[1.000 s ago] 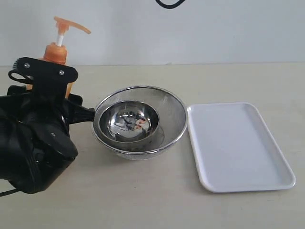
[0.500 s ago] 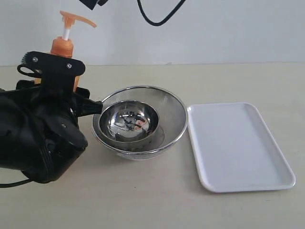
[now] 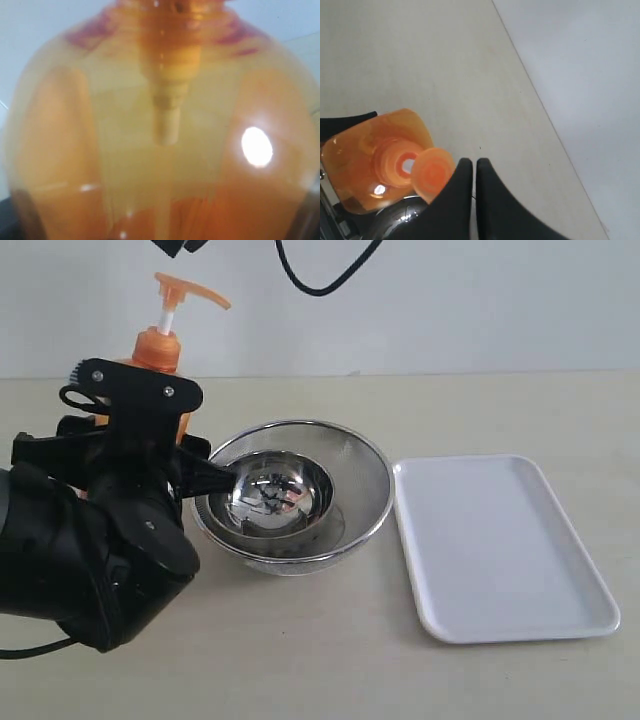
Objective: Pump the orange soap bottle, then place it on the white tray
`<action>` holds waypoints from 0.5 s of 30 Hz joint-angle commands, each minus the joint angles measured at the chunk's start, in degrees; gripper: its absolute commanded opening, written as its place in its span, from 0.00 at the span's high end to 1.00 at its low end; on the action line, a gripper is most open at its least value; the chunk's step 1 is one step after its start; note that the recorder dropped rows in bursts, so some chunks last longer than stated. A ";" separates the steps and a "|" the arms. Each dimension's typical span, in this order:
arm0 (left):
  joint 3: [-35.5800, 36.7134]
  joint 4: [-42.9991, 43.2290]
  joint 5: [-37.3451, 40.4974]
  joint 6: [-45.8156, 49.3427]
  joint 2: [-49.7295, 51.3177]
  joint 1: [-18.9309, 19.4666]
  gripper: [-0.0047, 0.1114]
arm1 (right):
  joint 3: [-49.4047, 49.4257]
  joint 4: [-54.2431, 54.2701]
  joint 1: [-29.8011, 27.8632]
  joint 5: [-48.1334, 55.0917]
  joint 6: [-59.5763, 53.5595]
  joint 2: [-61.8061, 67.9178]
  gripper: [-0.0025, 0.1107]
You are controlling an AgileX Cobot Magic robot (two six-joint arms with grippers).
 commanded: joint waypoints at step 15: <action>-0.14 2.27 4.11 0.08 1.68 -0.35 0.92 | -0.24 3.89 -0.18 2.80 -1.33 3.12 0.98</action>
